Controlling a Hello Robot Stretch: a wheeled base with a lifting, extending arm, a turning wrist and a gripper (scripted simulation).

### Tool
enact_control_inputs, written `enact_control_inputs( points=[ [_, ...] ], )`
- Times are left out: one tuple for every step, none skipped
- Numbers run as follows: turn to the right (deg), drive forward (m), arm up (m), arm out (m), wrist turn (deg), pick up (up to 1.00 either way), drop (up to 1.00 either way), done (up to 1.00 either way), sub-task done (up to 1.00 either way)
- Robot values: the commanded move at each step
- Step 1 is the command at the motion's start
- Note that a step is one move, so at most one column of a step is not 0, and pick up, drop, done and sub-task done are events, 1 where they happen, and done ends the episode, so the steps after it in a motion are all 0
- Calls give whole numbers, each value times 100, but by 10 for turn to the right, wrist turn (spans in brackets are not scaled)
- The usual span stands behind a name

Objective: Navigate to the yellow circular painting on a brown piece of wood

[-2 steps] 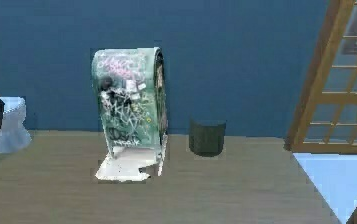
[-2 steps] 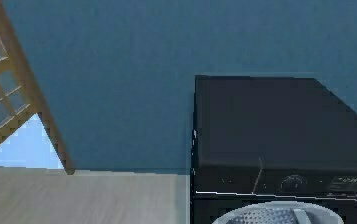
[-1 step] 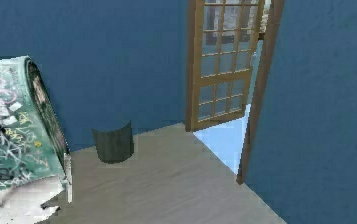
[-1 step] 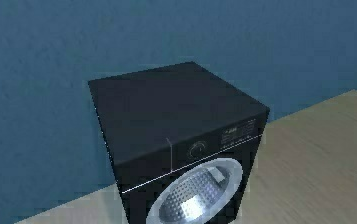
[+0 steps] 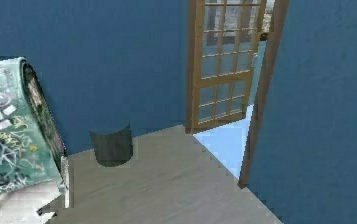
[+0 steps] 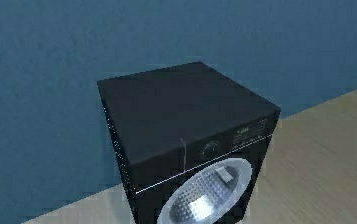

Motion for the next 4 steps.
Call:
enact_control_inputs(
  points=[
    [330, 0, 0, 0, 0, 0, 0, 0, 0],
    [0, 5, 0, 0, 0, 0, 0, 0, 0],
    [-240, 0, 0, 0, 0, 0, 0, 0, 0],
    [0, 100, 0, 0, 0, 0, 0, 0, 0]
  ],
)
